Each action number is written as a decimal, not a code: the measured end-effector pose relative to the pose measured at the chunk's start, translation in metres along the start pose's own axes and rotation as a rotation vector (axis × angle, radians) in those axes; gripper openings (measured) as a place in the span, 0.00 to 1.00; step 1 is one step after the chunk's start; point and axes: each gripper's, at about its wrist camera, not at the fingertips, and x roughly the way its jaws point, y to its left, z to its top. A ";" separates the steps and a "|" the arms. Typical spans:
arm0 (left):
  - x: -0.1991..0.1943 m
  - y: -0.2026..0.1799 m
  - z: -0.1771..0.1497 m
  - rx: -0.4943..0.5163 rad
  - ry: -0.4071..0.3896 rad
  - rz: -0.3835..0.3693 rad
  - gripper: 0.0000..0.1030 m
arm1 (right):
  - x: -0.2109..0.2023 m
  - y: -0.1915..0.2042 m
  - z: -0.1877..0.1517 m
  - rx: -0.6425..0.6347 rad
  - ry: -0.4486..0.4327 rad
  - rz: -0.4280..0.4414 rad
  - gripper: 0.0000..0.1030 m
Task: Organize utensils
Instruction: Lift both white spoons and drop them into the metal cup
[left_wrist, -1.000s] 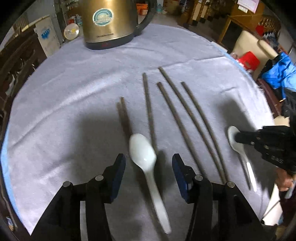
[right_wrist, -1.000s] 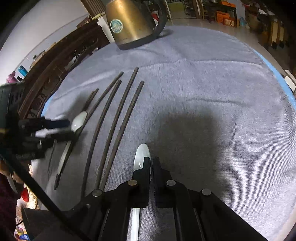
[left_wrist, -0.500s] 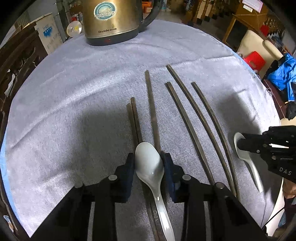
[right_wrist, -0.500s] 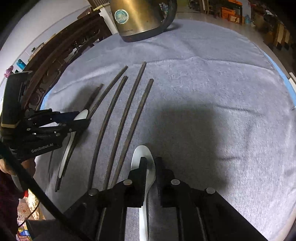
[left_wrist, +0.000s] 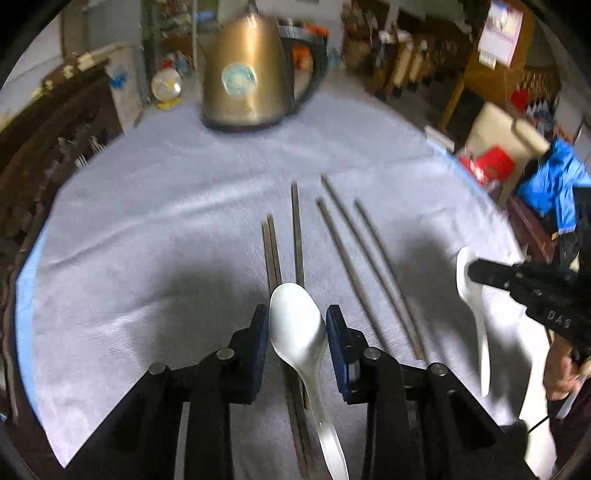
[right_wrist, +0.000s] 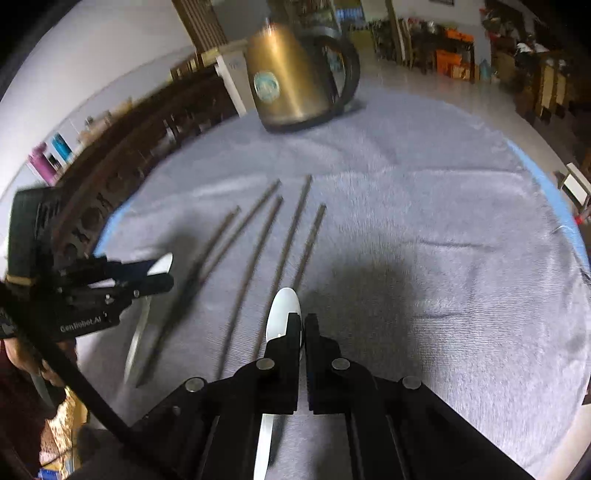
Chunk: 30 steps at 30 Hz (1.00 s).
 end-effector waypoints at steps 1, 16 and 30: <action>-0.012 -0.001 0.000 -0.012 -0.038 0.010 0.32 | -0.009 0.003 -0.001 0.004 -0.037 0.006 0.03; -0.131 -0.066 -0.050 -0.172 -0.534 0.104 0.32 | -0.137 0.065 -0.043 0.055 -0.563 0.017 0.03; -0.101 -0.072 -0.098 -0.235 -0.514 0.126 0.32 | -0.112 0.094 -0.082 -0.067 -0.568 -0.057 0.03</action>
